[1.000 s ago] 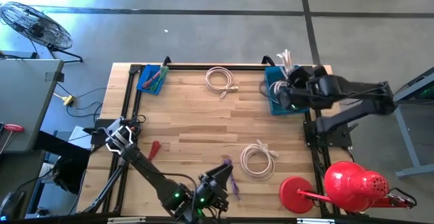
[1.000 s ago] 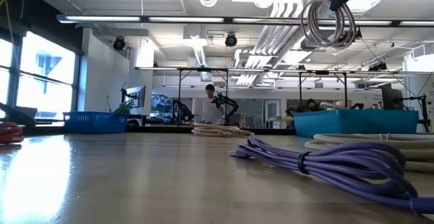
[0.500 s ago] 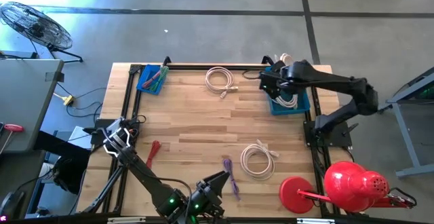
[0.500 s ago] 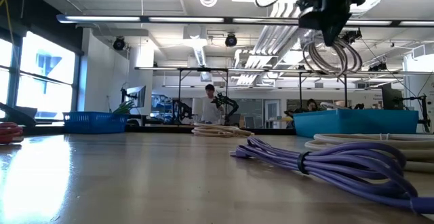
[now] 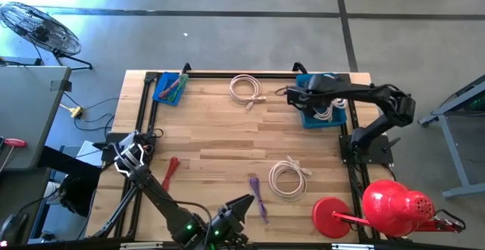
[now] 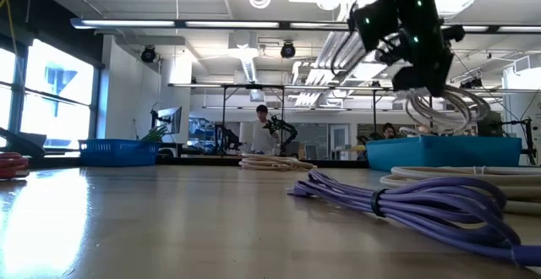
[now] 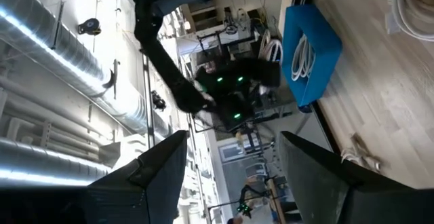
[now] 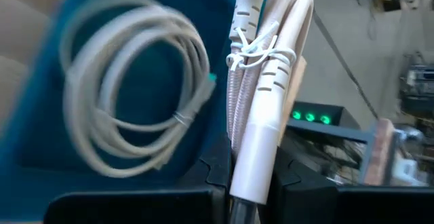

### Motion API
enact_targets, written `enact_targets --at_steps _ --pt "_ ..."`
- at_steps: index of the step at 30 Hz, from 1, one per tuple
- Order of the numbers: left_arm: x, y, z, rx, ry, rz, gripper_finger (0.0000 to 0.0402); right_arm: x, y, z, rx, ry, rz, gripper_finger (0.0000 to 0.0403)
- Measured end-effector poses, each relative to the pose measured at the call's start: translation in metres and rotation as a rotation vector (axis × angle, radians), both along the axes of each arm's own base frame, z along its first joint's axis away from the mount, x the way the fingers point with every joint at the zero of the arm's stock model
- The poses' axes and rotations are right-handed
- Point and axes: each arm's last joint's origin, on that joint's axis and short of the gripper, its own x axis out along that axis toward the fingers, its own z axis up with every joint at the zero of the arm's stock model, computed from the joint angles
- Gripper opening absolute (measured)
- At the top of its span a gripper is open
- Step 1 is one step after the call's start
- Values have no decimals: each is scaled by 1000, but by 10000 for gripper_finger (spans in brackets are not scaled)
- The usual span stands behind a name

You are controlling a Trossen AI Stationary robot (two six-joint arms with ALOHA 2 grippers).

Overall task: Pick & Place USB Port
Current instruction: Put the brown HDMI cable into the right blue bin

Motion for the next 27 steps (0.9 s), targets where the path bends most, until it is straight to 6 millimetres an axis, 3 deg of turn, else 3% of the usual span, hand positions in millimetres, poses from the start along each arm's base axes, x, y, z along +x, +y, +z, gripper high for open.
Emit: enact_targets --at_steps 6,13,27 --pt "0 1 -1 9 8 1 227 -6 -2 -37 55 -7 21 25" --pt "5 6 -1 10 10 16 227 -6 -3 -58 101 -58 70 27" --pt "8 10 -1 2 2 27 227 -5 5 -61 124 -25 135 231"
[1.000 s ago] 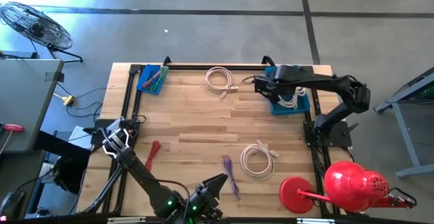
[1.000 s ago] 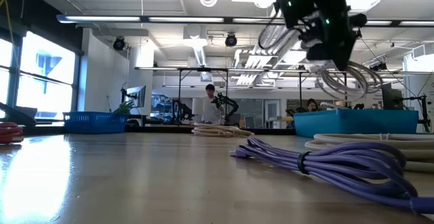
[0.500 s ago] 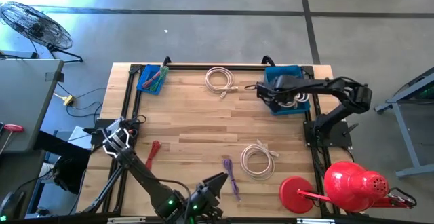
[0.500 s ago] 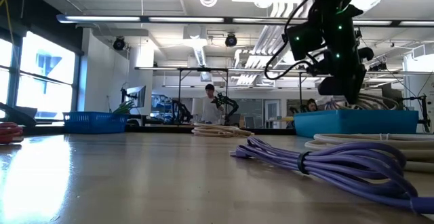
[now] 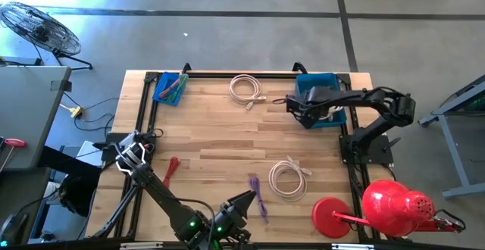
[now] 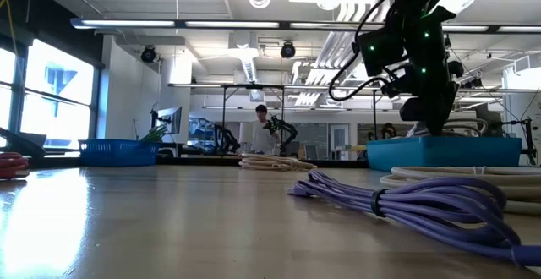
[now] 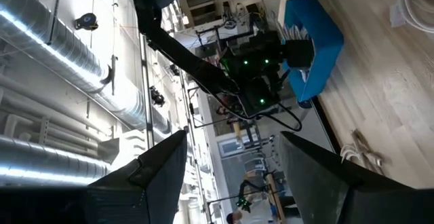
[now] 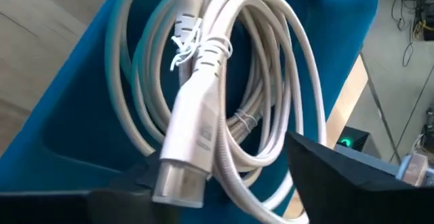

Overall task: Pick & Place USB Port
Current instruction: Put the brown HDMI cable into the right blue bin, then put the purple USB cable into the left blue bin

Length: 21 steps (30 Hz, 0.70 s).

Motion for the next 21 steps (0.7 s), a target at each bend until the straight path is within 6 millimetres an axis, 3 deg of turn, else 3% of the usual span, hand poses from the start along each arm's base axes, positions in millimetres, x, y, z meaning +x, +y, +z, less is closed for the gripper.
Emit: enact_targets --at_steps 4,7,16,21 --pt "0 0 0 2 2 0 227 1 0 5 49 24 34 256" --pt "0 0 -1 9 10 0 227 4 -1 21 -12 -4 3 261" --pt "-7 7 -12 9 11 -1 227 13 31 108 -190 -346 136 257" --pt "-10 9 -15 4 5 -1 227 5 62 154 -119 -638 293 257"
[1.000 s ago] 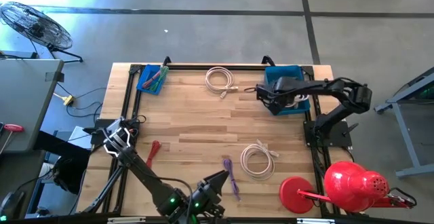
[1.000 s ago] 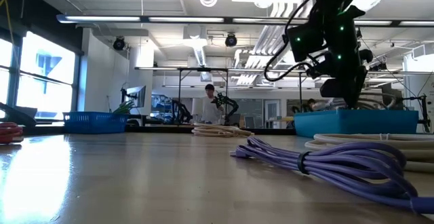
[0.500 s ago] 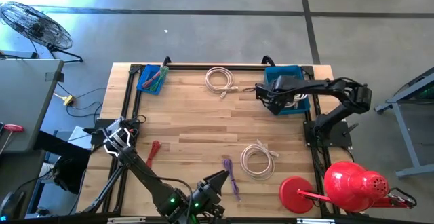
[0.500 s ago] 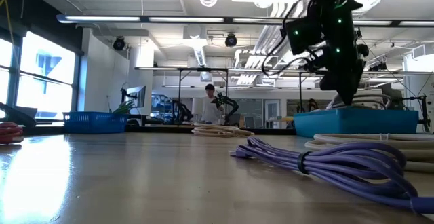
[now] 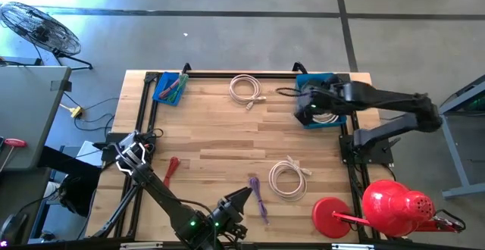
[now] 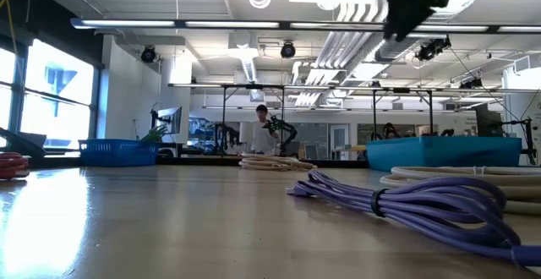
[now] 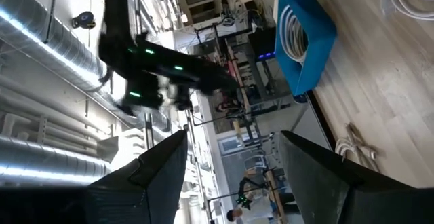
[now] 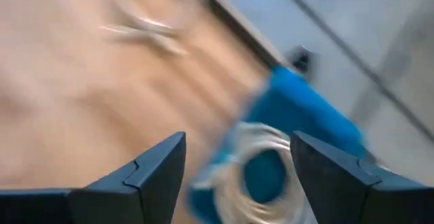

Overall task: Pick & Place USB Port
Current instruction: Put the purple USB cable into the left blue bin

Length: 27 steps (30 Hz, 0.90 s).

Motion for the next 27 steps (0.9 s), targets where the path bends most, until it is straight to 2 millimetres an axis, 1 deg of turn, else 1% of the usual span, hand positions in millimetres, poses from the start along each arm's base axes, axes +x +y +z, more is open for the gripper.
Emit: enact_targets --at_steps 2,4,7,9,11,13,15,17,19,22,25,27 --pt "0 0 0 -2 -3 0 227 -1 14 11 81 -117 156 257" --pt "-1 0 0 -2 -3 -1 227 -1 29 18 185 -244 347 257" --pt "-3 -2 0 -1 -2 -7 227 3 53 23 323 -436 618 257" --pt "-4 -3 0 2 1 -9 227 6 67 22 364 -538 758 257" --pt "-6 -5 -1 6 5 -15 227 8 81 19 390 -622 867 257" --pt "-8 -7 -1 30 28 -22 227 10 93 10 412 -657 940 257" --pt "-11 -11 -1 49 47 -33 227 11 104 -4 433 -646 986 257" --pt "-17 -14 3 67 67 -49 227 10 112 -23 449 -609 1004 257" --pt "-21 -12 13 52 53 -53 227 9 118 -38 448 -584 1013 257" --pt "-33 -5 39 17 17 -61 227 6 125 -55 430 -576 1026 257" --pt "-45 9 70 -27 -26 -59 227 5 130 -64 405 -597 1025 257" --pt "-54 24 95 -77 -75 -50 227 5 132 -66 377 -635 1040 257"
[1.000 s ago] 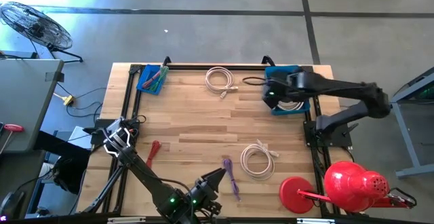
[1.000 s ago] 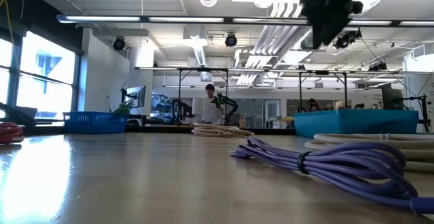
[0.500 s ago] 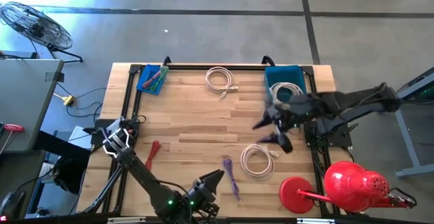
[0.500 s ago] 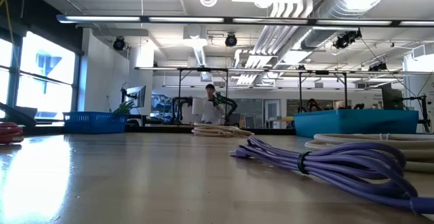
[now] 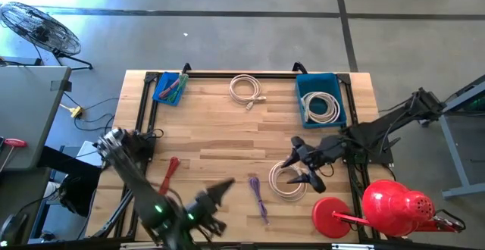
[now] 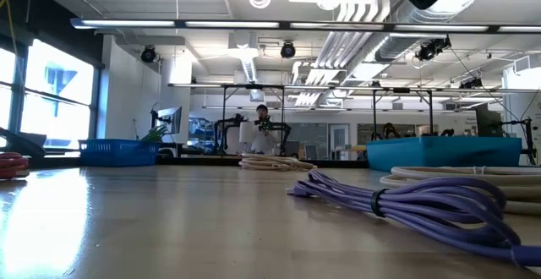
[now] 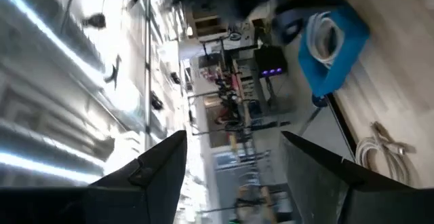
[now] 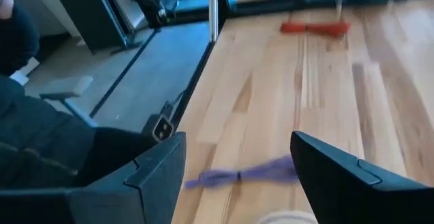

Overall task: Pick & Place USB Port
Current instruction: Put the purple USB cable into the left blue bin

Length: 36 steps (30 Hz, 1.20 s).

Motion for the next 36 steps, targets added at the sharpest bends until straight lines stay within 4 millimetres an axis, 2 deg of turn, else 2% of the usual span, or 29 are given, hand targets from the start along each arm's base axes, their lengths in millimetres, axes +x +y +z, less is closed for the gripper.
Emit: enact_targets --at_steps 4,6,9,12,16,21,24,27,32,36 --pt "-23 41 47 -201 -196 34 227 1 3 1 18 -82 -31 256" --pt "-36 62 63 -343 -336 48 227 1 5 2 52 -132 -65 257" --pt "-53 87 72 -618 -464 13 227 0 9 -1 60 -165 -62 256" --pt "-68 107 70 -942 -468 23 227 -2 14 -10 3 -137 -74 257" --pt "-85 133 56 -1229 -366 253 227 -1 25 -25 -144 -106 -98 256" --pt "-79 136 30 -1379 -149 303 227 7 43 -49 -286 -71 -66 256" --pt "-81 138 7 -1403 17 432 227 15 50 -64 -320 -26 -61 257" --pt "-81 137 -20 -1415 112 557 227 26 57 -75 -369 18 -49 256" --pt "-85 135 -59 -1400 277 682 227 50 73 -82 -529 68 22 256" --pt "-85 132 -85 -1411 345 712 227 67 86 -81 -665 150 97 257"
